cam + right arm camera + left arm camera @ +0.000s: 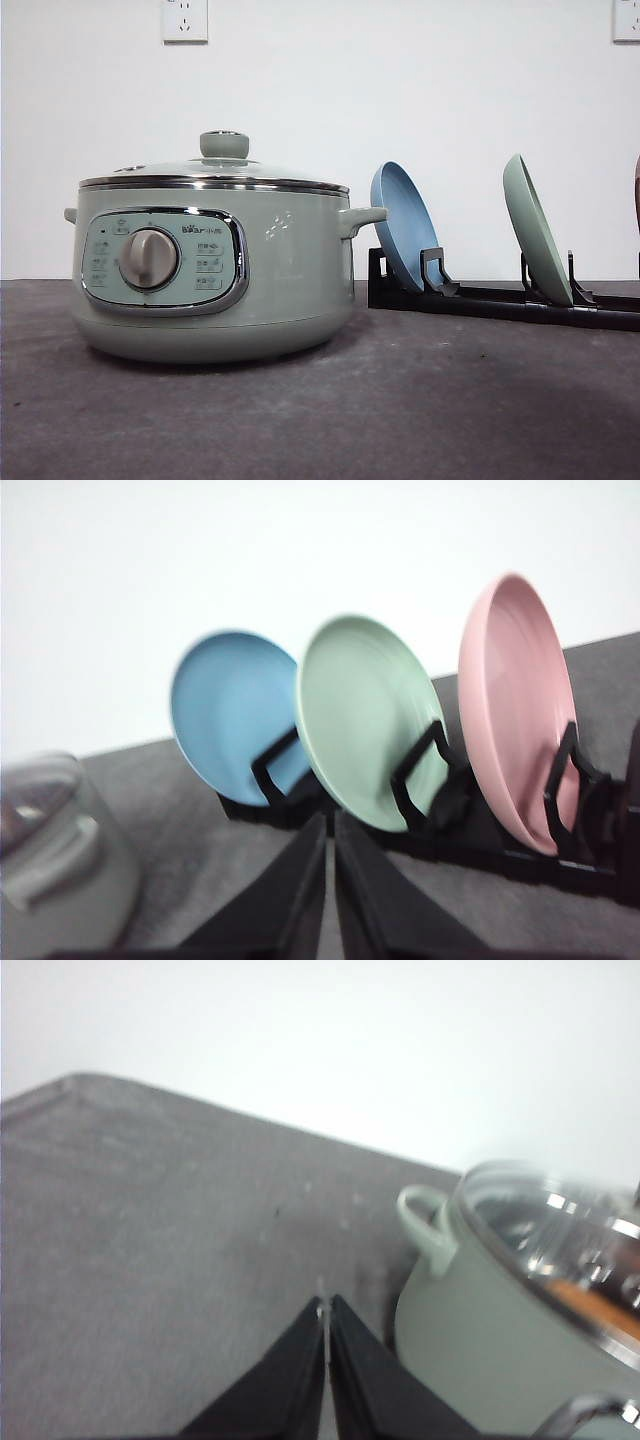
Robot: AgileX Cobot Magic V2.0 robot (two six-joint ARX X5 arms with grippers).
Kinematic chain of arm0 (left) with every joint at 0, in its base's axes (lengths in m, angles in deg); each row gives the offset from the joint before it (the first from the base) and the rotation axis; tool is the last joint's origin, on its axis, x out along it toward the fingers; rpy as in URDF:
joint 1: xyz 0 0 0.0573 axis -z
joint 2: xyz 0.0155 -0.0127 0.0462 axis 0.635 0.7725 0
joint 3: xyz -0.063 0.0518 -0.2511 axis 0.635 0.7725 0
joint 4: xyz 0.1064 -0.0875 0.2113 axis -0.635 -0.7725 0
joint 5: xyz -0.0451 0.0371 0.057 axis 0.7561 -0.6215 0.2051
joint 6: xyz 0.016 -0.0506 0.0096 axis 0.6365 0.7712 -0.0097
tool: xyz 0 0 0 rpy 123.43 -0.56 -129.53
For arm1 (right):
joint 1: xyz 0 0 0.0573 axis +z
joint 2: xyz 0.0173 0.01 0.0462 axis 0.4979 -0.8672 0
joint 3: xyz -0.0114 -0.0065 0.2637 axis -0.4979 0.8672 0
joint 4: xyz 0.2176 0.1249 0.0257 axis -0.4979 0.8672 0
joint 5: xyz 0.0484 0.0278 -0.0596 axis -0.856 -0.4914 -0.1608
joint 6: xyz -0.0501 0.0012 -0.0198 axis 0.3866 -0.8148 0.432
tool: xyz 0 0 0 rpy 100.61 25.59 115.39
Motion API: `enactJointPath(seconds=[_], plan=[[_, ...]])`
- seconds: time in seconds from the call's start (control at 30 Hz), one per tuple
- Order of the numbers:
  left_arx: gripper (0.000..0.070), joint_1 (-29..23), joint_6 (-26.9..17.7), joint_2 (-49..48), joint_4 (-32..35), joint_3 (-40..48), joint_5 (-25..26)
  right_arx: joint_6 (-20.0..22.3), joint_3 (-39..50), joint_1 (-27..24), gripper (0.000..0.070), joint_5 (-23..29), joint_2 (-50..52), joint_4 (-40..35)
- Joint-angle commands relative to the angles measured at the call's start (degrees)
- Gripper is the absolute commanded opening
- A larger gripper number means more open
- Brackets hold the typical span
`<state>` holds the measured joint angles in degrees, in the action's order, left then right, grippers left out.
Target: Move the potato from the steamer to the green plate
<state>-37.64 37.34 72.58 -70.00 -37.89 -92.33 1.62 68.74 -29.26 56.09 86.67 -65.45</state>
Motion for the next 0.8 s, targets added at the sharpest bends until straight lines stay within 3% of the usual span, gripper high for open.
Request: enactJointPath(seconds=[0.0, 0.1, 0.4, 0.77], plan=[[0.0003, 0.11, 1.14, 1.01, 0.59, -2.08, -0.13, -2.4, -2.21, 0.09, 0.0003, -1.02, -0.61, 0.8], [0.0003, 0.11, 3.52, 3.37, 0.53, -5.72, -0.13, -2.4, -6.68, 0.09, 0.0003, -1.26, -2.39, 4.49], [0.0003, 0.11, 0.85, 17.46, -5.51, -25.3, 0.8, -0.98, -22.22, 0.09, 0.0003, -6.26, -11.35, 15.17], [0.0002, 1.73, -1.0, 34.49, -14.98, -45.5, 15.22, 5.58, -40.57, 0.23, 0.0003, -14.98, -26.45, 27.22]])
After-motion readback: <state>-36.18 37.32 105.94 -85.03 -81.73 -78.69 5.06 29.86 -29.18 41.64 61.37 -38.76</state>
